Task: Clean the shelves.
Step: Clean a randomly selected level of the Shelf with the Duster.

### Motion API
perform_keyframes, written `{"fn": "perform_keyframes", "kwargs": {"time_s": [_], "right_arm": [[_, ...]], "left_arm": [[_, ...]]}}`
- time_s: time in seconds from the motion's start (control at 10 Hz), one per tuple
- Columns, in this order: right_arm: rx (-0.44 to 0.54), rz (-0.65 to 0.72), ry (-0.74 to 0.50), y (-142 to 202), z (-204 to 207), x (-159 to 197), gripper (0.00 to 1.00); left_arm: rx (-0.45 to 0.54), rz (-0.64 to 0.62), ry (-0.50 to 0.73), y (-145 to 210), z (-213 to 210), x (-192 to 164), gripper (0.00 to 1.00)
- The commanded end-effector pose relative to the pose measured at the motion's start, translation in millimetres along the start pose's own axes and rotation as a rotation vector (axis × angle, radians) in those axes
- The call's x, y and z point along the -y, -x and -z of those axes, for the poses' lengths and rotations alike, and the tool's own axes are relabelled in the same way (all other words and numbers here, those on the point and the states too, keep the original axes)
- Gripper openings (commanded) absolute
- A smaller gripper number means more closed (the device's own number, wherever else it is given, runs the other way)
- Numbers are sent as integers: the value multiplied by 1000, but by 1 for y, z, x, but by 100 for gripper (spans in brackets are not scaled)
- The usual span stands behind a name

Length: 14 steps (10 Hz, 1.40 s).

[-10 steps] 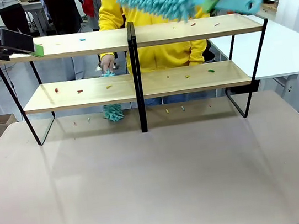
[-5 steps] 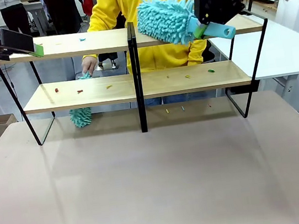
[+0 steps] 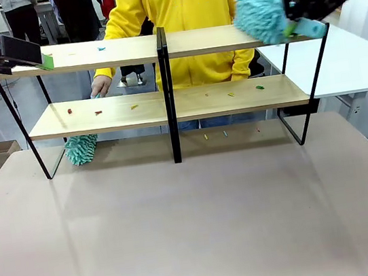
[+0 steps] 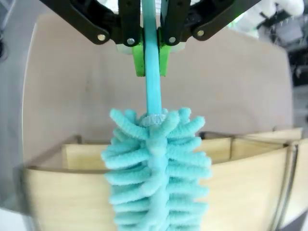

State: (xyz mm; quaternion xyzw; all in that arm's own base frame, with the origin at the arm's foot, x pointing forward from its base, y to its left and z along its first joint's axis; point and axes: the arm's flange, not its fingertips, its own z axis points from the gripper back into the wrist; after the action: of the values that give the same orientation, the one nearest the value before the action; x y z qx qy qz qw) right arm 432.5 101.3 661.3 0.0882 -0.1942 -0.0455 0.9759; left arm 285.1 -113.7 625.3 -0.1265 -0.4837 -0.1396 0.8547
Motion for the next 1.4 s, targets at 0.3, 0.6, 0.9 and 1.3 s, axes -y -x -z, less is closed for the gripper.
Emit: {"fn": "perform_keyframes", "kwargs": {"time_s": [0.3,0.6,0.9,1.3], "right_arm": [[264,87,-14,17,-48,50,12],[175,-21,-384,20,-45,51,12],[123,-17,-522,20,-44,59,12],[69,-180,-757,26,-90,110,12]], "left_arm": [[0,0,1,0,0,0,100],[0,0,1,0,0,0,100],[0,0,1,0,0,0,100],[0,0,1,0,0,0,100]]}}
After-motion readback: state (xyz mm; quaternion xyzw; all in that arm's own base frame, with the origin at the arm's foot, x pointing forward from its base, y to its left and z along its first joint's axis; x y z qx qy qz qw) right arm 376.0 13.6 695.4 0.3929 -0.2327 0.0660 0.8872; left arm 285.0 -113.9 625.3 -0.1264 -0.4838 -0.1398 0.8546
